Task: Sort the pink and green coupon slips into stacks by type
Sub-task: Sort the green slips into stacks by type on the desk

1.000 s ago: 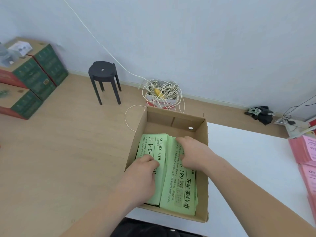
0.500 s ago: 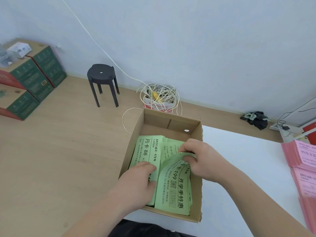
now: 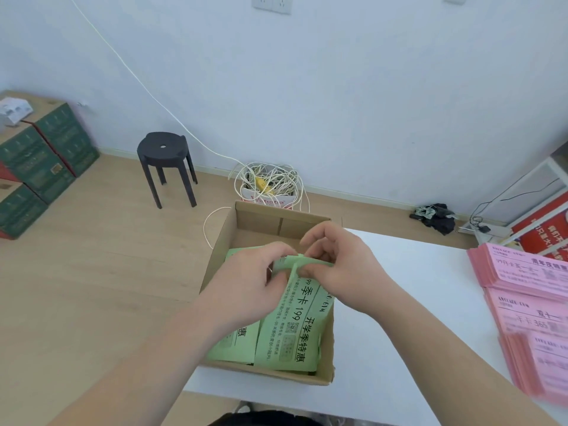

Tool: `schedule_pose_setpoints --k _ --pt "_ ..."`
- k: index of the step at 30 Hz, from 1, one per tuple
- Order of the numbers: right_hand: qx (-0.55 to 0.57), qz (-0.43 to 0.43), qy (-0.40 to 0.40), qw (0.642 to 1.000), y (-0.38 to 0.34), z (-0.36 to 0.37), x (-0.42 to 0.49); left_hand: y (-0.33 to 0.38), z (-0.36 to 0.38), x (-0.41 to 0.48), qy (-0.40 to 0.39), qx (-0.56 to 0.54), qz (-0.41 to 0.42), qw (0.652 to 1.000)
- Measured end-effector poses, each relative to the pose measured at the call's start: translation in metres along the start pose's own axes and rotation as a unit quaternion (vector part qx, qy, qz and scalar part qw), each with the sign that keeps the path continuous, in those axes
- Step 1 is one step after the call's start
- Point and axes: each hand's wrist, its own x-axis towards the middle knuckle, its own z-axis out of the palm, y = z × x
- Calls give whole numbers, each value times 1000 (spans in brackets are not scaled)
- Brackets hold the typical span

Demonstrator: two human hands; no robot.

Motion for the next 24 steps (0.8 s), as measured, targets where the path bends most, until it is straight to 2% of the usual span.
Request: schedule_pose_setpoints --k 2,5,6,9,12,15,19,22,24 --pt "-16 -6 -11 1000 -4 -2 0 9 -4 -1 -14 -7 2 1000" --pt "-21 -19 -15 1000 -9 -14 1 19 -12 -1 -36 -75 -9 997" --pt "-14 -27 -12 999 -13 -19 0 24 -14 0 -27 -61 1 998" --pt "19 -62 25 998 -24 -38 -4 41 -13 10 56 28 38 997" --pt "110 -52 98 988 -13 -74 -10 70 -12 22 110 -26 20 993" --pt "201 -7 26 979 22 -111 -21 110 1 33 145 -127 5 981" --pt "231 22 -40 972 77 -147 -41 154 44 49 161 -247 -28 955" --pt "165 71 -53 982 121 -173 -52 156 98 61 150 -267 -86 948" --pt "53 121 -23 991 151 -182 -56 148 141 61 114 -273 -142 945"
